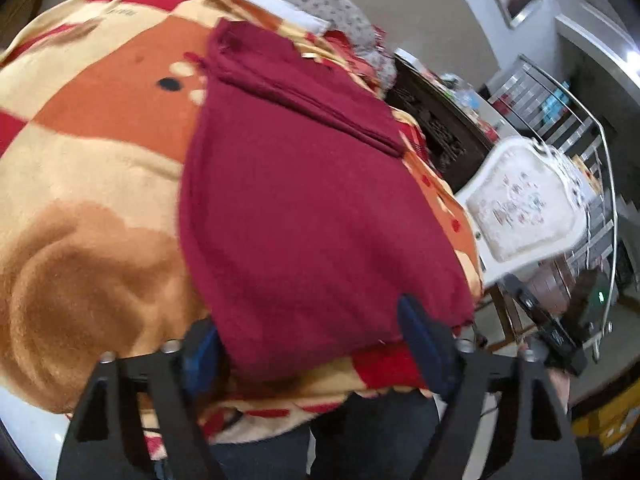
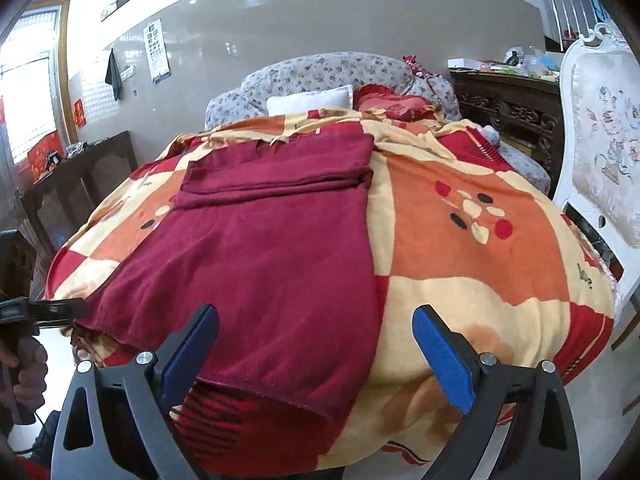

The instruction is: Fold small clothes

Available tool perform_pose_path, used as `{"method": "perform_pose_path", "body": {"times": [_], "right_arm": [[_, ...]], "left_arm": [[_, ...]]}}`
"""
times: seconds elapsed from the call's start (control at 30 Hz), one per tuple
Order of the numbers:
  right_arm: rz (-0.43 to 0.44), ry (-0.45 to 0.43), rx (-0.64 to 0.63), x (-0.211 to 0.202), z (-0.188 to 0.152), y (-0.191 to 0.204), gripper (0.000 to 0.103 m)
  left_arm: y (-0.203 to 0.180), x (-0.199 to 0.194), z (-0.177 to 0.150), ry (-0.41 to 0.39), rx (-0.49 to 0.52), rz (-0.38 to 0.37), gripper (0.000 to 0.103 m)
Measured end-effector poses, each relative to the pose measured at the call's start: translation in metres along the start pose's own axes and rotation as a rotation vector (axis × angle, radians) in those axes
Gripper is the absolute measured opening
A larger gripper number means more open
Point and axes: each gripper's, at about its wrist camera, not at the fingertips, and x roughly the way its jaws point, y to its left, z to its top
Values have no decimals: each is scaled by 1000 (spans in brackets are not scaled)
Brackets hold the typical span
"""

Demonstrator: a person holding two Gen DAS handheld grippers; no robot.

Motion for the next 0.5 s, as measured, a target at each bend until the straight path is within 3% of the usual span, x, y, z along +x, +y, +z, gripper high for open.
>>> {"method": "perform_pose_path", "body": {"times": [0.07, 0.1, 0.17, 0.23, 0.5], "right_arm": [[-9, 0, 6, -2, -1, -5, 100], [0, 6, 17, -2, -3, -9, 99], [45, 28, 48, 1, -7, -16, 89], [92, 72, 96, 8, -12, -22, 67], [136, 141, 141, 29, -31, -28, 57]], "left_arm": [[7, -2, 1, -12, -27, 14, 56], [9, -3, 1, -16, -34, 17, 54], [10, -5, 0, -24, -34, 22, 50], [9, -5, -3, -35, -16, 38, 48], [15, -11, -9, -62, -14, 44, 40]]}}
